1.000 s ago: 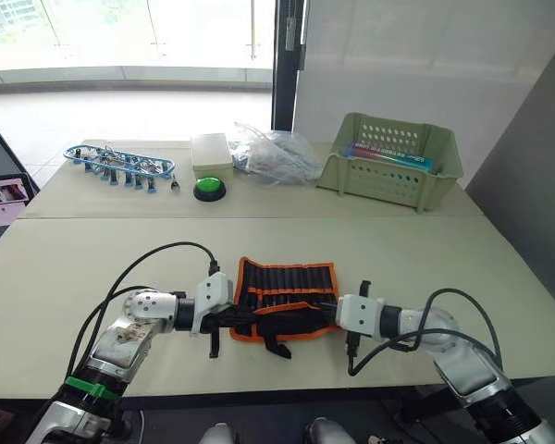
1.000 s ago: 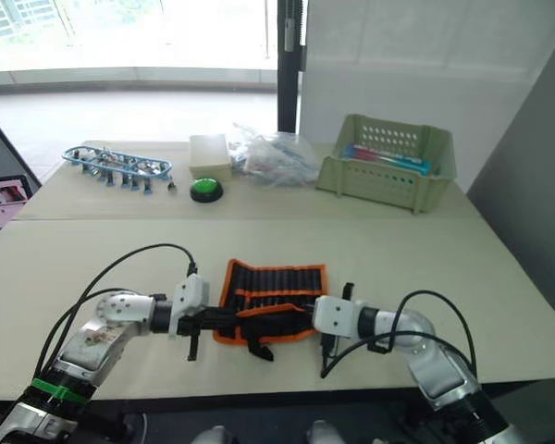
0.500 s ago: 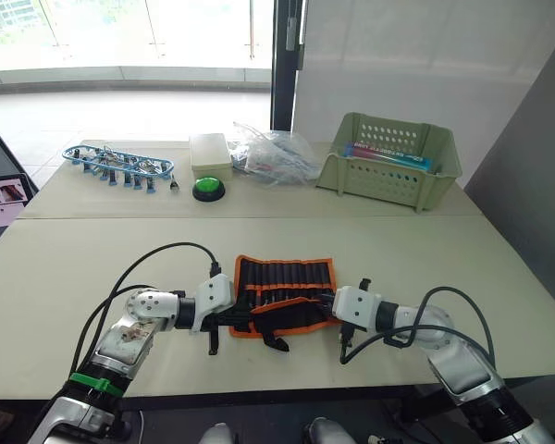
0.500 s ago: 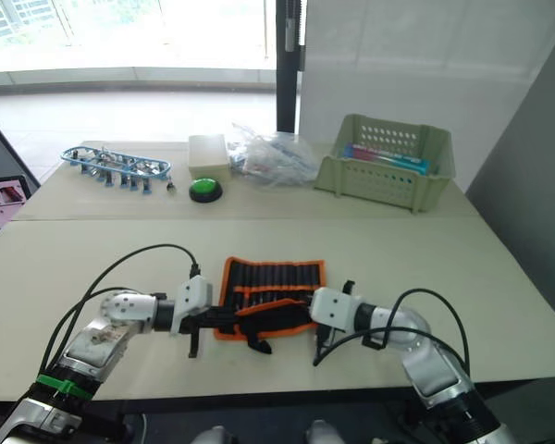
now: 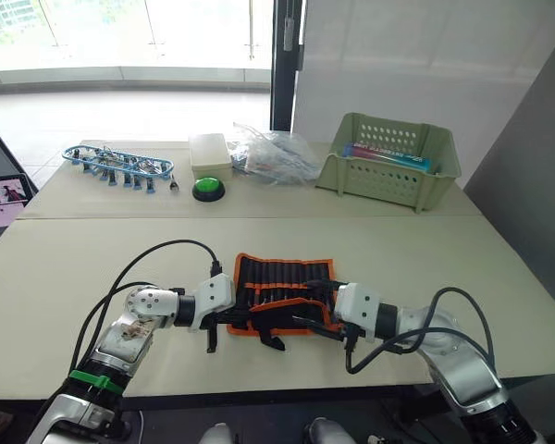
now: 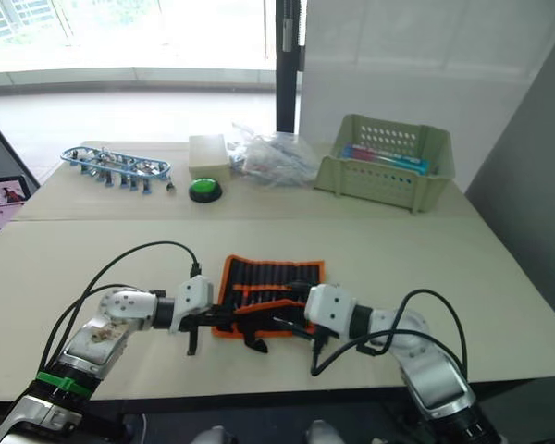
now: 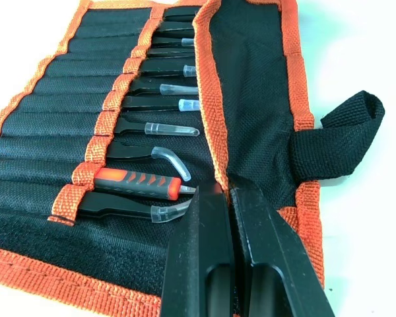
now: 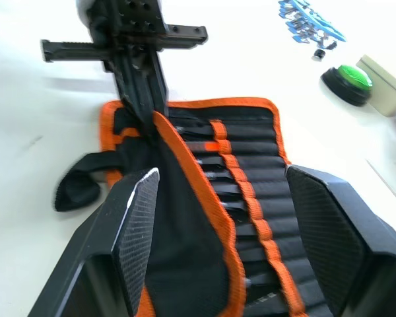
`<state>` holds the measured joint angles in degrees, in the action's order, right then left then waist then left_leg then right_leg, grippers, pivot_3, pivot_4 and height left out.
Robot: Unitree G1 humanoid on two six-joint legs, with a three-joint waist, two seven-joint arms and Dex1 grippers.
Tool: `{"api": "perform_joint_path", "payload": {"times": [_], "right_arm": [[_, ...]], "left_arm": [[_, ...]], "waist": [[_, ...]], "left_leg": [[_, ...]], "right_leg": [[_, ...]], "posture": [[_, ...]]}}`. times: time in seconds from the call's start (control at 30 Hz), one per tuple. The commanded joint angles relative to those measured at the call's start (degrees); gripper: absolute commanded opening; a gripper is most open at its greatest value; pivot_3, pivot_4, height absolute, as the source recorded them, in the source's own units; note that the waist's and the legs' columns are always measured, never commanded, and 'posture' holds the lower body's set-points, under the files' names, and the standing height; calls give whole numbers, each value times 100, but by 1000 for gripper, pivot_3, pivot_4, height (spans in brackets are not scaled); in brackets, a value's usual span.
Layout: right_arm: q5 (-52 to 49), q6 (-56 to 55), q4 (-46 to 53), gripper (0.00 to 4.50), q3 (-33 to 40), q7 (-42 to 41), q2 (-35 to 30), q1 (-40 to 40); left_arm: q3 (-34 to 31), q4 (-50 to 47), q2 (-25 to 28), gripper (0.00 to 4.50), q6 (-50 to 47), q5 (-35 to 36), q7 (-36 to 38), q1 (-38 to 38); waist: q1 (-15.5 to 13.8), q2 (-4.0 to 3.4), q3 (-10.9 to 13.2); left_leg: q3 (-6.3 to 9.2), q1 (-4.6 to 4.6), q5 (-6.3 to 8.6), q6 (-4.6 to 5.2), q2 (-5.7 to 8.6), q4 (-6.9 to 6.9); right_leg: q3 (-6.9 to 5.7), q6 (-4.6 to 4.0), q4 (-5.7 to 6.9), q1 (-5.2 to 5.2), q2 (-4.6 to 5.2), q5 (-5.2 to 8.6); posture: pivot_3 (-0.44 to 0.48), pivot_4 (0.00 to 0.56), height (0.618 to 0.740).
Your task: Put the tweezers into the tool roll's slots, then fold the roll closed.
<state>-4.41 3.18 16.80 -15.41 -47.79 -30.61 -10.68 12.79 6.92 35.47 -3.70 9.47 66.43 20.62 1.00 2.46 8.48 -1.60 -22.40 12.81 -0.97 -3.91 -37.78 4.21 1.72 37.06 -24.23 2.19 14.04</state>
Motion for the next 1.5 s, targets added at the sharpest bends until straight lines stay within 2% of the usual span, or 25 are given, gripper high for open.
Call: {"api": "perform_joint_path", "payload": {"times": [0.03, 0.2, 0.4, 0.67, 0.73, 0.8, 0.9, 1.07, 1.13, 1.3, 1.43, 1.5], "right_arm": [[258, 44, -205, 1772, -88, 225, 130, -105], [297, 128, -532, 55, 10, 444, 319, -108], [253, 572, -805, 20, 68, 642, 439, -69], [-12, 1062, -772, 0, 137, 701, 714, 73], [-7, 1079, -792, 0, 141, 704, 717, 76], [13, 1087, -831, 0, 134, 702, 715, 56], [29, 1106, -830, 0, 127, 699, 711, 50], [35, 1146, -783, 0, 108, 694, 715, 51], [39, 1166, -746, 0, 100, 692, 708, 58], [26, 1179, -572, 0, 141, 767, 737, 92], [-287, 1036, -36, 0, 189, 820, 1000, 137], [-271, 996, 202, 0, -32, 767, 1096, 166]], "left_arm": [[-61, -86, 49, 0, 32, -59, -29, 95], [-100, -72, 52, 0, 47, -78, -55, 113], [-208, -26, -39, 0, 19, -57, -253, 166], [-1192, -1321, 17, 2543, -1067, 1677, -12, -207], [-1210, -1562, 69, 3189, -1265, 1826, 38, -414], [-1108, -1603, 14, 3189, -1250, 1725, -48, -577], [-920, -1477, -233, 2510, -1252, 1609, -239, -671], [-669, -972, -703, 764, -913, 1249, -522, -560], [-498, -646, -851, 57, -704, 873, -744, -502], [-176, 278, -1026, 24, -236, -56, -1433, -432], [-121, 84, -1202, 24, -327, -35, -1524, -549], [-135, -62, -1210, 24, -404, 5, -1526, -643]], "waist": [[-6, 0, 0], [-11, 0, 0], [-8, -1, 1], [5, 0, 2], [17, -1, 2], [12, -2, 3], [-10, -2, 3], [-14, -2, 3], [-15, -2, 3], [-10, -2, 2], [-22, -5, 1], [-20, -9, 0]], "left_leg": [[0, 0, 0, 0, 0, 0], [0, -2, 0, 0, 0, 0], [0, -3, 0, 0, 0, 0], [1, -10, 0, 0, -2, 0], [1, -9, 1, 0, -2, 1], [1, -6, 1, 0, -2, 2], [1, -5, 0, 0, -1, 2], [1, -3, 0, 0, 0, 1], [1, -4, 0, 0, -1, 1], [2, -5, 0, 0, 1, 1], [2, 2, 0, 0, 1, 2], [2, 3, 0, 0, 0, 2]], "right_leg": [[0, -1, 0, -1, 0, 0], [0, -1, 0, -2, 0, -1], [0, -1, 0, -2, 0, 0], [0, 0, -2, -6, 1, -1], [0, 1, -2, -6, 1, 0], [0, 1, -3, -4, 1, 0], [0, 1, -4, -2, 1, 0], [0, -7, -6, 0, 1, 4], [-1, 0, -6, -1, 0, 0], [1, 0, -7, -2, 0, -1], [1, 0, -5, 6, 1, -2], [0, 0, -5, 6, 1, -2]], "posture": [[0, 150, 738], [0, 150, 738], [0, 150, 738], [0, 150, 738], [0, 150, 738], [0, 150, 738], [0, 150, 738], [0, 150, 738], [0, 150, 738], [0, 150, 738], [0, 150, 738], [0, 150, 738]]}}
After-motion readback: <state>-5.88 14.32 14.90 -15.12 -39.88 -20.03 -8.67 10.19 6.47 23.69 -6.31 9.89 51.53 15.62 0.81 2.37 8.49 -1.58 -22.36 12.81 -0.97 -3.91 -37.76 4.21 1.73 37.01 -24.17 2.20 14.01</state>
